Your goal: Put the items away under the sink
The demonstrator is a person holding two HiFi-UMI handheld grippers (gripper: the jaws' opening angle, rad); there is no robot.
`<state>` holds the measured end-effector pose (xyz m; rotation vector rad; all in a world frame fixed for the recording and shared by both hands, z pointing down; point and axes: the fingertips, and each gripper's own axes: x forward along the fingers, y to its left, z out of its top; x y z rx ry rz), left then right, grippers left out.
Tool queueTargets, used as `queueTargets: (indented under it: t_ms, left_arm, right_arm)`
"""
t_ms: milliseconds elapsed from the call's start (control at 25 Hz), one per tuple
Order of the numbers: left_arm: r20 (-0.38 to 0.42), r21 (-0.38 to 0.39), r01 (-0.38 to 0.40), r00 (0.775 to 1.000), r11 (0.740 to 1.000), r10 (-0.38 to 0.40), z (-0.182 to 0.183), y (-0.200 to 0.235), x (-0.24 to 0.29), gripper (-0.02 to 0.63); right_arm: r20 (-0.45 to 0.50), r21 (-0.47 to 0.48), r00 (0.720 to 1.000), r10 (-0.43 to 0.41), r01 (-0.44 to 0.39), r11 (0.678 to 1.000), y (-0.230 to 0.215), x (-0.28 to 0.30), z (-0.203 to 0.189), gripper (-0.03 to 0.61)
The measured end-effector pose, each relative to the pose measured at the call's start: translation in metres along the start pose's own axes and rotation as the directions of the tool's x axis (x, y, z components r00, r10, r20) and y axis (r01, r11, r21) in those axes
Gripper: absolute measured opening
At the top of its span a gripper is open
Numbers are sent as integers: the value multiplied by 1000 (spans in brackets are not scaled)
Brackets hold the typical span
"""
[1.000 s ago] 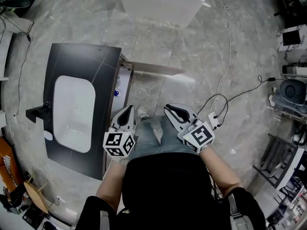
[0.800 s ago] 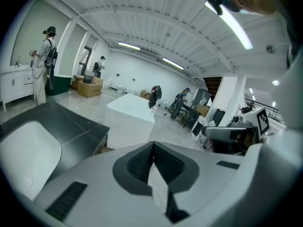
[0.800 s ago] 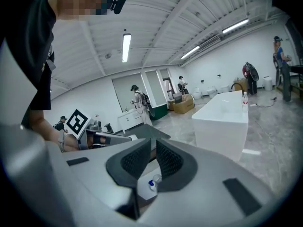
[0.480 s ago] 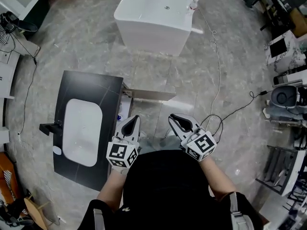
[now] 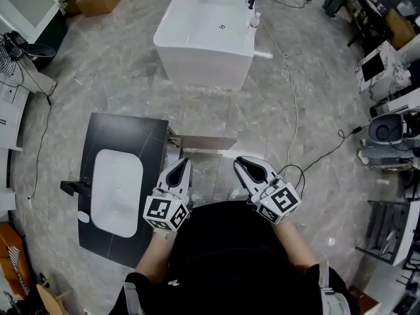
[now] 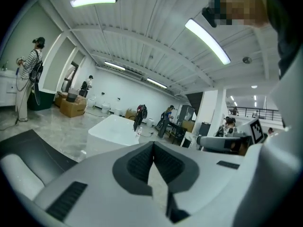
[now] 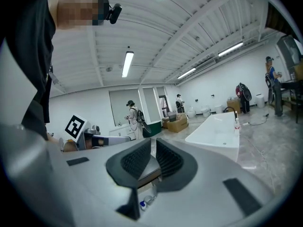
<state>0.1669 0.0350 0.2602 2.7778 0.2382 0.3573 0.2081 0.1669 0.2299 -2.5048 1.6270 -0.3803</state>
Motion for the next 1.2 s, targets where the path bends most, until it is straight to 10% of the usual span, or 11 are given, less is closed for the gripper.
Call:
queueTargets:
  t_ms: [720,1200]
  left_arm:
    - [33,89,64,997,994,-68,20,-26,5,21]
    - [-15,130,-25,1000,991,27,4,-23,-1,21]
  right_arm:
    - [21,-34,1000,-10,10,999,-3,-3,6,52]
    - [25,-23,1000,-8,9,1000,-4,-21,0,52]
